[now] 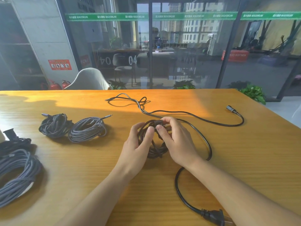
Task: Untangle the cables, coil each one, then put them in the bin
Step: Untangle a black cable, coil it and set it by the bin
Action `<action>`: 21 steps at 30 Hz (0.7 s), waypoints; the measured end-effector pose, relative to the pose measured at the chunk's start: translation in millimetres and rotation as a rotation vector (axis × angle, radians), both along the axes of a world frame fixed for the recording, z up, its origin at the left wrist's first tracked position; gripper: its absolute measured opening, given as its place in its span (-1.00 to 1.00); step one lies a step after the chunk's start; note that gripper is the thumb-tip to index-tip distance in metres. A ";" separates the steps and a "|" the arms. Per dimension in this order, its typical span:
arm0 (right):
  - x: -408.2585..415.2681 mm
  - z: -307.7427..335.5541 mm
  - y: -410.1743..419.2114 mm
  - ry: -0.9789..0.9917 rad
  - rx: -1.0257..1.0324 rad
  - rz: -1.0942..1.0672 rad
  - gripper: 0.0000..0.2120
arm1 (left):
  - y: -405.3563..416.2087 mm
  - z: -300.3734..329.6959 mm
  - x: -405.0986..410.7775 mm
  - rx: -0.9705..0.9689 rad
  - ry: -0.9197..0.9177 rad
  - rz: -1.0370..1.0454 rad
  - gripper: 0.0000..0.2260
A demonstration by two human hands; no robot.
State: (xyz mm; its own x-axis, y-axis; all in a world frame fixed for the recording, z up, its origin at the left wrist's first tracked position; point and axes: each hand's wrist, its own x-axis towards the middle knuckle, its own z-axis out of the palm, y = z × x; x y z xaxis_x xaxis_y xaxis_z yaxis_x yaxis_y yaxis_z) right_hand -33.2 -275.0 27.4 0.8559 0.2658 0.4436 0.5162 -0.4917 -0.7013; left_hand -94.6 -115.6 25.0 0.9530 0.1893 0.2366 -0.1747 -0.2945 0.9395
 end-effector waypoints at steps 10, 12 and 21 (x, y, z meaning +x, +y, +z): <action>7.8 6.6 -0.8 0.203 0.341 0.004 -0.71 | 9.7 9.0 -1.3 0.068 -0.129 -0.055 -0.71; 13.3 11.6 -7.8 0.273 0.568 -0.052 -0.79 | 6.2 7.1 -5.4 0.105 -0.151 -0.143 -0.69; 13.3 13.2 -21.4 0.208 0.358 0.200 -0.57 | 1.8 2.2 0.4 0.055 -0.049 -0.006 -0.67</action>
